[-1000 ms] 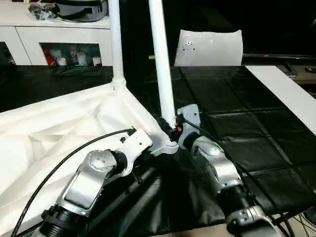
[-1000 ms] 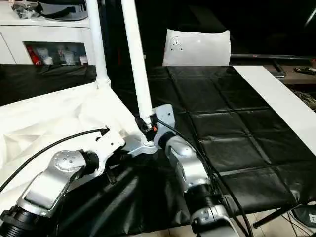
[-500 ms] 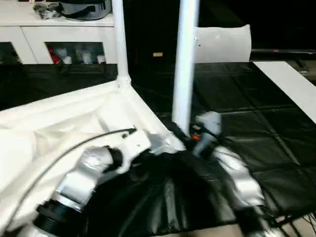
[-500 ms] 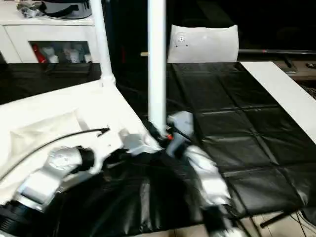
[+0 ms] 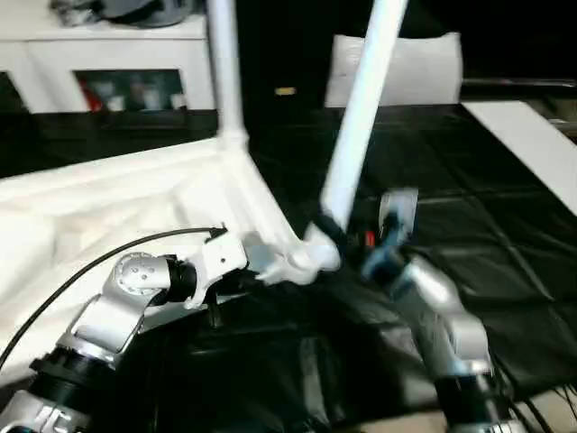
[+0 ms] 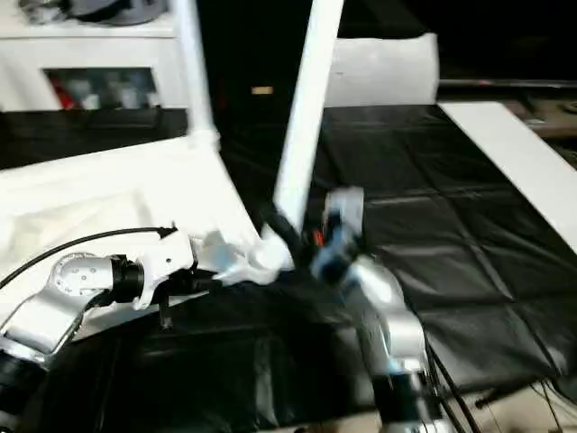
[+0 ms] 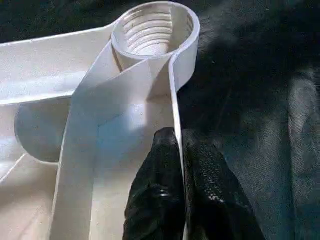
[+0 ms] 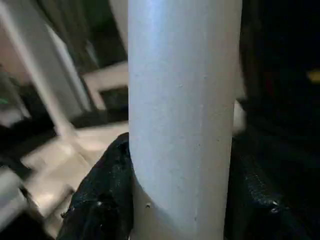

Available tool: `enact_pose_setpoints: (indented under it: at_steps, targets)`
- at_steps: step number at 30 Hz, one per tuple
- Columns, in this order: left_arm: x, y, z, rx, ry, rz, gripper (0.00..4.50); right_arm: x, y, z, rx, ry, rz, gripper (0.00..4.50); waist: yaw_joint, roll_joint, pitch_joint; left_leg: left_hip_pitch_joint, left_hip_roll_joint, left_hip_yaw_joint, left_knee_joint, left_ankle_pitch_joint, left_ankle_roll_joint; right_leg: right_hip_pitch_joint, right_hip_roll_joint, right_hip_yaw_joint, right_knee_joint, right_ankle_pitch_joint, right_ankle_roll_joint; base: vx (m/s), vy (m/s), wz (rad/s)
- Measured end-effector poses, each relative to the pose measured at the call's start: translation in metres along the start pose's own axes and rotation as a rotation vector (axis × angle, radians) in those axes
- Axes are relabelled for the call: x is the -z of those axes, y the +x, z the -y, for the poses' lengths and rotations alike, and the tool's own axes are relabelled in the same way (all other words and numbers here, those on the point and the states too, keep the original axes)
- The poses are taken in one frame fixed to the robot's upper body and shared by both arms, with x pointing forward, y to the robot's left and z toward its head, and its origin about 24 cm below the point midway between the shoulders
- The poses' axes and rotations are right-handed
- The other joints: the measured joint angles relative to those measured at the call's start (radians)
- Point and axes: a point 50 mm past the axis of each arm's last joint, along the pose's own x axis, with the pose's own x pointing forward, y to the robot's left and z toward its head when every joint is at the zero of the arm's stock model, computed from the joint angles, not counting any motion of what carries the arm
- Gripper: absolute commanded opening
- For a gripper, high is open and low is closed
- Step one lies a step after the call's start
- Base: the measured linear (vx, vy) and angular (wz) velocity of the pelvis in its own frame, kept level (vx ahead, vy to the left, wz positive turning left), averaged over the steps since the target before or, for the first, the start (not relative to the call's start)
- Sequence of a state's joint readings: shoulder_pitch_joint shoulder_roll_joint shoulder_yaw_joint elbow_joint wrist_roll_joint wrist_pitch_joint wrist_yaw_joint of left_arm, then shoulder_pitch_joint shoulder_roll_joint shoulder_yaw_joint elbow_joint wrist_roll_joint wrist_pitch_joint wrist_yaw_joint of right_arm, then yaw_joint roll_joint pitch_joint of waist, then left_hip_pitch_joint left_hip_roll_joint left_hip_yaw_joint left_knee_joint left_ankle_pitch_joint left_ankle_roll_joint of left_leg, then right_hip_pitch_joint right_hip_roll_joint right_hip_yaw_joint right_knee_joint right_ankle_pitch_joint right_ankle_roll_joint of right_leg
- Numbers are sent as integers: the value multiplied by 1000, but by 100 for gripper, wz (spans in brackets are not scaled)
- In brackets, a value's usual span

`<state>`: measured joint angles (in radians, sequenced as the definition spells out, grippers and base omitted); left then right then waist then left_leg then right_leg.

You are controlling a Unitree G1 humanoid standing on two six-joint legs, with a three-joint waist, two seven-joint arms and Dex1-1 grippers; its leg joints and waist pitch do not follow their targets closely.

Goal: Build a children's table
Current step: Insert table leg to table base

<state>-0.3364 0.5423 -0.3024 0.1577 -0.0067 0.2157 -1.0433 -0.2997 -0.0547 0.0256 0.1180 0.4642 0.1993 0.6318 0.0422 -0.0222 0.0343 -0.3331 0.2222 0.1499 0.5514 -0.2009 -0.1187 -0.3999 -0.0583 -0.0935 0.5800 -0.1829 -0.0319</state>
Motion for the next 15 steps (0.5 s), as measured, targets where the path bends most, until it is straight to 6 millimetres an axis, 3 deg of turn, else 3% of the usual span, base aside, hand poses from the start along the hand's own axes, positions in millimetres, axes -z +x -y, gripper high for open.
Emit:
enact_pose_setpoints:
  at_steps: [5, 12, 15]
  targets:
    - [1, -1, -2, 23, 1, 4, 0, 3, 5, 2, 0, 9, -19, 189, 4, 0, 0, 1, 0, 2, 0, -1, 0, 0, 0, 2, 1, -1, 0, 0, 0, 0]
    - [3, 1, -2, 30, -1, 3, 0, 43, 11, 7, 49, -6, -174, 189, 9, 1, 0, 3, 1, 2, 7, -2, -8, -1, -1, 2, 14, -1, -1, 0, 0, 0]
    - [3, 0, -3, 29, 0, 0, 0, 47, 14, 7, 45, -24, -188, 189, 10, -1, 0, 3, 1, 2, 9, -2, -8, -1, -1, 3, 16, -1, -1, 0, 0, 0]
